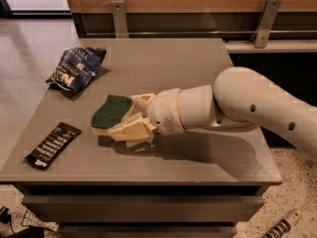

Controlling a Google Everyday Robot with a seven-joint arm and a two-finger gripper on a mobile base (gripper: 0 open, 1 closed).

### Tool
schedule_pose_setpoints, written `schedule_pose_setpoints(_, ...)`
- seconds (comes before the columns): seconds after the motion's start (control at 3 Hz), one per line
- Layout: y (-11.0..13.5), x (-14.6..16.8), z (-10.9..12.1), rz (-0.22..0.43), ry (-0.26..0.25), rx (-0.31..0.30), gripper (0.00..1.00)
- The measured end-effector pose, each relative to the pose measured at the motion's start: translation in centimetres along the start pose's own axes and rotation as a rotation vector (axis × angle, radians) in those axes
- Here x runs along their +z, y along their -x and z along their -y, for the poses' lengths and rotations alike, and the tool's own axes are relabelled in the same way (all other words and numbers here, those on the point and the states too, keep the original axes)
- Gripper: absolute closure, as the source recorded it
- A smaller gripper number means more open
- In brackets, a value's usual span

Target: Move sponge near rxbar chocolate

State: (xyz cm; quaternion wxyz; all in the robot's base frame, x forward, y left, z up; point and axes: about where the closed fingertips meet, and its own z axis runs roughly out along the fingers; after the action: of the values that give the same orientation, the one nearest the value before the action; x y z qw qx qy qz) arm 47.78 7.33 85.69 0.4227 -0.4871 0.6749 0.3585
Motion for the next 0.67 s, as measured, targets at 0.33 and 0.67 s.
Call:
schedule_pose_setpoints(0.33,0.33,1.67,-3.40,-0.020,0.084,-0.046,0.96)
schedule_pose_setpoints(0.67,0.39,1.65,-3.27,-0.020,0.079,-0.045,0.74)
